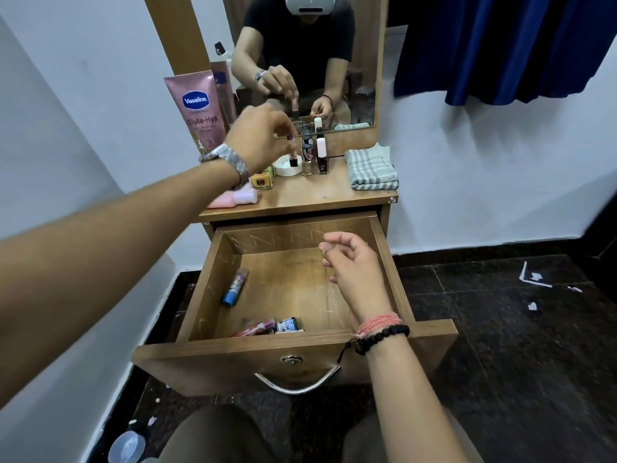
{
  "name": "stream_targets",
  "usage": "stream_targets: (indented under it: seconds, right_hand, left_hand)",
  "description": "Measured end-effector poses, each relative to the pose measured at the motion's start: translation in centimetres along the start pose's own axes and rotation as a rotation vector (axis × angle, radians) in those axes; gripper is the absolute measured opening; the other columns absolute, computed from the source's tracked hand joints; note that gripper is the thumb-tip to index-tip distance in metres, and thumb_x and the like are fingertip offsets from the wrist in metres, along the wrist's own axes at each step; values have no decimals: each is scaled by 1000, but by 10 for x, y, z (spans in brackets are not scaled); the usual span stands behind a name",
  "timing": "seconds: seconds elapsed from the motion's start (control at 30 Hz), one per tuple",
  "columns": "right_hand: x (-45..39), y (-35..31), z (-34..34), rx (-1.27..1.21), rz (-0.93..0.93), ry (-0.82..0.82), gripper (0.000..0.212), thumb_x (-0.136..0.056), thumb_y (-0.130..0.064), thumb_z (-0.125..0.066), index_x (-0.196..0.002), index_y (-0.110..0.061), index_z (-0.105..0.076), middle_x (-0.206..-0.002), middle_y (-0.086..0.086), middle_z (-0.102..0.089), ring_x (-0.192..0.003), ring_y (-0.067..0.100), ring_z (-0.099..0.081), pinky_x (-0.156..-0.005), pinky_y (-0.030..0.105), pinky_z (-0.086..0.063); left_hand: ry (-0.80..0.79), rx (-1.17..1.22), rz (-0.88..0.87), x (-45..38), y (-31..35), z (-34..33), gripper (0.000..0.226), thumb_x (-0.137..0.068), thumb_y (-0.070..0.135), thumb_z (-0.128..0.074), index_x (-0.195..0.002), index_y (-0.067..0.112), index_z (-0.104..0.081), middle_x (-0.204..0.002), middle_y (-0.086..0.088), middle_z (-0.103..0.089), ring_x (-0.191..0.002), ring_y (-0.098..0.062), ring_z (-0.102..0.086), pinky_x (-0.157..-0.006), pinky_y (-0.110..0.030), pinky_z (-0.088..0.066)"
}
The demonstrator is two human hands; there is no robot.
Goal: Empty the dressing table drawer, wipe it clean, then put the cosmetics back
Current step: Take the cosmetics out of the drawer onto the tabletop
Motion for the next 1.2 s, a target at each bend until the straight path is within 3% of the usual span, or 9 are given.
stream_targets:
  seconds: [0.17,0.63,0.87,1.07,1.2]
  right_hand:
    - [-1,0,-1,-12,-3,10,11,-91,-22,-60,-90,-33,-62,-104,-2,-68,-95,13,-63,-83,34,-52]
    - [-1,-1,0,-24,-20,-9,11,-91,-22,-60,-92,-32,-62,-105,-3,-67,-91,10,-63,-79,31,-52]
    - [-1,-1,0,-17,-20,-9,11,-91,-22,-59,-92,-32,-62,-104,-5,-67,-90,10,-63,-79,32,-53]
    - [0,-1,0,-5,-21,0,11,-90,-22,-59,-92,-33,-62,-104,-5,-67,-95,12,-63,-86,36,-54]
    - [-1,0,2,-10,-17,19,11,-90,-23,-60,-90,-34,-62,-104,-6,-68,-94,13,-63,-84,37,-53]
  left_hand:
    - [-123,-175,111,-29,-22,-8,22,-78,42,-70,-97,30,-70,-121,0,-56,-122,-28,-38,-95,-46,-30]
    - [-226,-364,136,-32,-37,-38,18,-75,44,-72,-88,31,-71,-114,1,-57,-120,-30,-39,-97,-49,-28]
    - [-222,-362,113,-33,-39,-36,21,-77,42,-71,-96,31,-70,-118,-1,-56,-119,-30,-41,-97,-47,-27]
    - [-173,-331,61,-28,-36,-30,24,-81,37,-70,-102,26,-70,-122,-4,-55,-117,-30,-41,-94,-44,-28]
    - [86,-253,-93,-10,-13,-7,18,-89,31,-59,-103,24,-66,-116,-1,-57,-110,-24,-48,-91,-40,-30]
Point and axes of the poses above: each hand's wrist, its own x-axis away from the middle knuckle, its own z-axis out of the back of the hand, y = z × x, the point moved 5 cm from there along -x, towards the middle knuckle
